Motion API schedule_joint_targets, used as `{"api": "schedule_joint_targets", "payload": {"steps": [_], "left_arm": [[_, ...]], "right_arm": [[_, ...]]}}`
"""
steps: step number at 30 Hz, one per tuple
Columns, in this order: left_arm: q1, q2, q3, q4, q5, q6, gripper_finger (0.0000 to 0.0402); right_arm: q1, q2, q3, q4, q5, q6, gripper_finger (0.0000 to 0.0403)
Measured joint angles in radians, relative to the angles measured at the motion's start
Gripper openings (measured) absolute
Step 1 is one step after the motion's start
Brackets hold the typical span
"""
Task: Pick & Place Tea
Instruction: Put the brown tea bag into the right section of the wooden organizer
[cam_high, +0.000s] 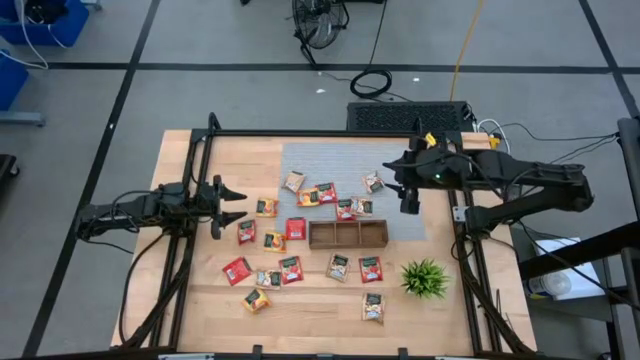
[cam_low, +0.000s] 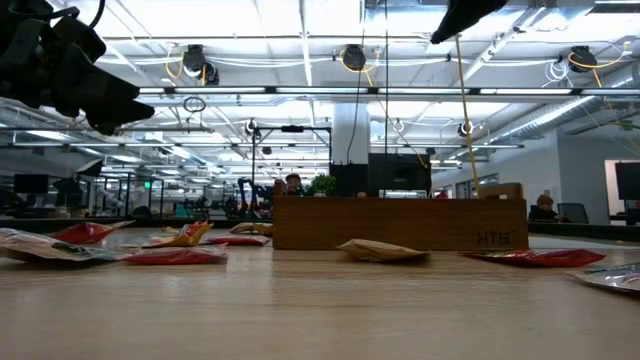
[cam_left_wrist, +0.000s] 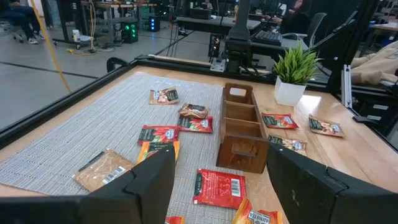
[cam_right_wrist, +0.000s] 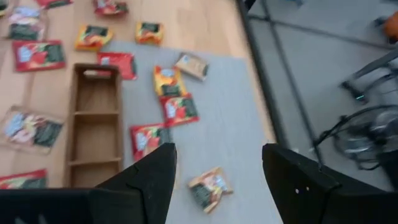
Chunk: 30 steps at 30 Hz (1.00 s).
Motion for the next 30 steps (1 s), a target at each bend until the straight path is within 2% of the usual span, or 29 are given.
{"api": "schedule_joint_targets", "payload": {"steps": [4,11,22,30], "left_arm": [[0.0,0.0,0.0,0.0,0.0,0.0,0.0253],[0.0,0.0,0.0,0.0,0.0,0.0,0.0253],[0.0,0.0,0.0,0.0,0.0,0.0,0.0253],[0.0,0.0,0.0,0.0,0.0,0.0,0.0253]], "right_arm": [[-0.037,0.003,0.001,-0.012,-0.063,0.008,0.0221],[-0.119,0.012,0.002,-0.038,-0.065,-0.025,0.0221],[-0.274,0.109,0.002,-0.07,-0.195,-0.197,0.0222],[-0.357,0.213,0.035,-0.104,-0.201,-0.329,0.0222]]}}
